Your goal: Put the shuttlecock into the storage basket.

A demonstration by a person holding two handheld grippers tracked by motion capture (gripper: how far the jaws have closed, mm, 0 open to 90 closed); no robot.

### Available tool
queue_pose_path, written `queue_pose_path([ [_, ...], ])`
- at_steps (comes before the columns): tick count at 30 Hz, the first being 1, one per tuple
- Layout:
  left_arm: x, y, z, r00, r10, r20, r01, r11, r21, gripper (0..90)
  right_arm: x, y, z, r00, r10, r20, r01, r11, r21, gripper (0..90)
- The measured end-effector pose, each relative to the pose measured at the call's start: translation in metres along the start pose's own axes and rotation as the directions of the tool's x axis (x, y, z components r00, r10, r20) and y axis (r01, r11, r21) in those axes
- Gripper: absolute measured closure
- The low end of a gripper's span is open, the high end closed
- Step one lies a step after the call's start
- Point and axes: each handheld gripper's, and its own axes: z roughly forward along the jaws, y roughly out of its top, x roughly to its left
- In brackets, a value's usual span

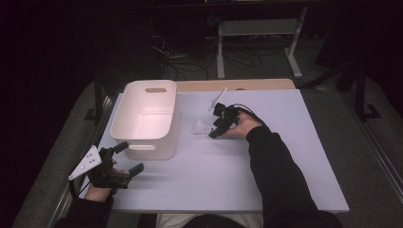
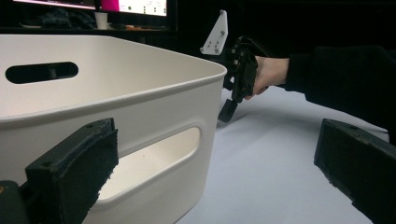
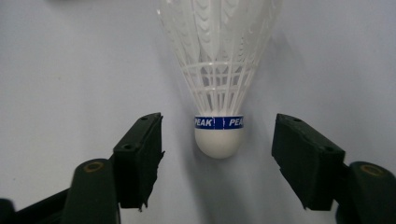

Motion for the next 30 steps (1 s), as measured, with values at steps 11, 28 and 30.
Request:
queue_pose_path([
  [11,0.0,0.0,-0.0002,1.0,0.0,0.0,0.0,1.0,0.0,0.0,-0.0013,-0.0002,0.0056,0.9999,-0.011,0.001,0.011,1.0,-0.006,49.5],
  [28,0.0,-0.0001,-0.0002,1.0,-0.001,0.0,0.001,1.0,0.0,0.0,0.0028,0.003,0.0042,0.9997,-0.021,0.008,0.021,1.0,-0.001,64.0],
  [30,0.0,-0.0001,-0.0002,1.0,0.0,0.0,0.0,1.0,0.0,0.0,0.0028,0.0031,0.0031,0.9997,-0.023,0.011,0.023,1.0,-0.002,64.0],
])
